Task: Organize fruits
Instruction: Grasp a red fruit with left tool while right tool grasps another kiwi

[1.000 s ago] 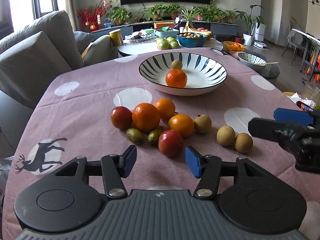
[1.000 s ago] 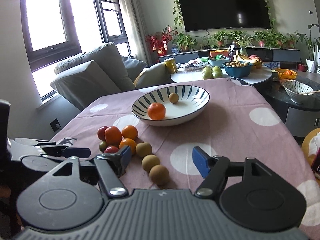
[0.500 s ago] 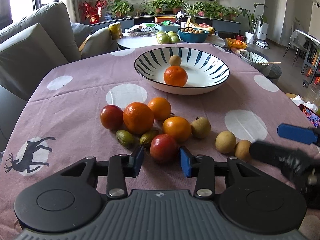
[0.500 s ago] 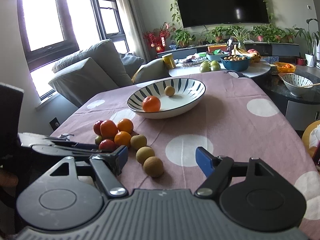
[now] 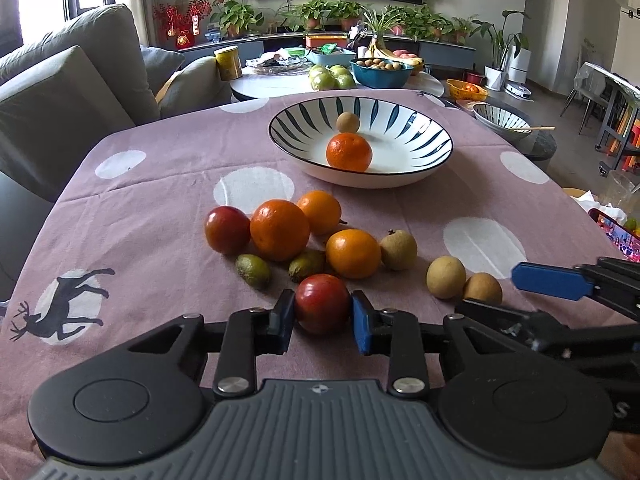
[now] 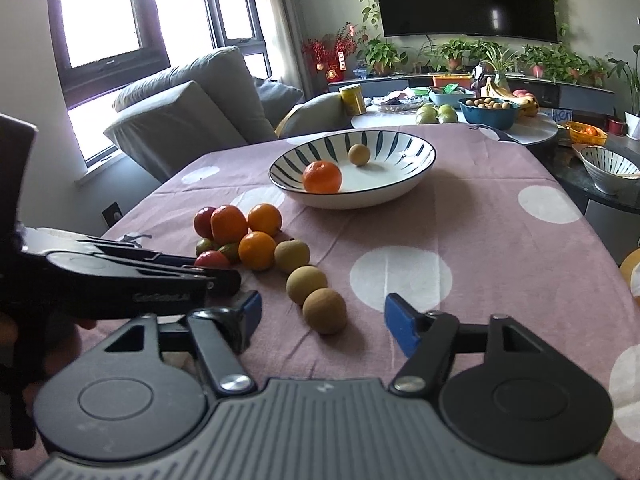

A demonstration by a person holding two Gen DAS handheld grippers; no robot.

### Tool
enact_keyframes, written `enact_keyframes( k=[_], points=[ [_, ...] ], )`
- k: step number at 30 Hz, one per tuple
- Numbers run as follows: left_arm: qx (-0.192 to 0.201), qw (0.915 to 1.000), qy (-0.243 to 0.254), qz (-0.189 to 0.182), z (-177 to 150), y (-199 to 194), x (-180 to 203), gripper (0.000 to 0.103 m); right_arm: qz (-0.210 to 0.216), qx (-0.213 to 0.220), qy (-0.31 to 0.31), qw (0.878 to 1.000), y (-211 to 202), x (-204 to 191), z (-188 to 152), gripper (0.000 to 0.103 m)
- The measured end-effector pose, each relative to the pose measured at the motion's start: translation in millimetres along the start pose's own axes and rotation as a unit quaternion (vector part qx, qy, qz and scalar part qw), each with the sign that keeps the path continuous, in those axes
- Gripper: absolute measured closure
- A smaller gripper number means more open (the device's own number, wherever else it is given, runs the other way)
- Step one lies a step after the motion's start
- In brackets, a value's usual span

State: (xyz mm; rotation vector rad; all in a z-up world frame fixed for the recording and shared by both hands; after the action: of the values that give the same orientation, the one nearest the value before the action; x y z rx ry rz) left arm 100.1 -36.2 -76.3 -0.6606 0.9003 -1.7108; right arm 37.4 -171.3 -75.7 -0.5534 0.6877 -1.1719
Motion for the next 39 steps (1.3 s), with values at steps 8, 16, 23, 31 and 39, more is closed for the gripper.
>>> enact_keyframes(
  k=[8, 16, 23, 31, 39],
  points=[
    [0.013, 0.9999, 0.004, -0.003, 0.2, -12.0, 0.2, 0.075, -0.002, -0.016, -0.002, 1.000, 7.6, -1.4, 1.8, 0.096],
    [0.021, 0.9997, 0.008, -0.004, 1.0, -18.0, 2.4, 0.075, -0.005, -0.014, 0.001, 1.000, 3.9, 0.2, 2.2, 0.103],
    [0.034, 0.9993, 0.016, -0.004, 6.7, -26.2, 6.5, 0.075, -0.005, 0.014, 0.011, 1.000, -10.0, 1.4, 14.3, 0.103],
    [0.053, 0.9984, 0.021, -0.002, 24.3, -36.0, 7.6, 0.075, 0.005, 0.042, 0.017, 0.999, -15.4, 1.5, 38.9, 0.103],
    [0.061, 0.9979, 0.023, 0.003, 40.9, -32.3, 8.3, 0.075, 0.010, 0.054, 0.017, 0.998, -12.6, 4.6, 52.6, 0.103]
  ],
)
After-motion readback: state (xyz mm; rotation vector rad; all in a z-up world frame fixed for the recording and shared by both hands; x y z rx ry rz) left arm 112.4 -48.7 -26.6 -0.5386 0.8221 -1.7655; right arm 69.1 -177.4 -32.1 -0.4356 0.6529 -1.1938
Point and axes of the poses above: each gripper's, at about its wrist camera, not at the fingertips, and y roughly the way its jaws point, x to its right, z to its top, the point moved 5 cm from there along y, roughly the way its jaws point, and after that the axes turned 13 degrees about -x, right-handed, at the moved point
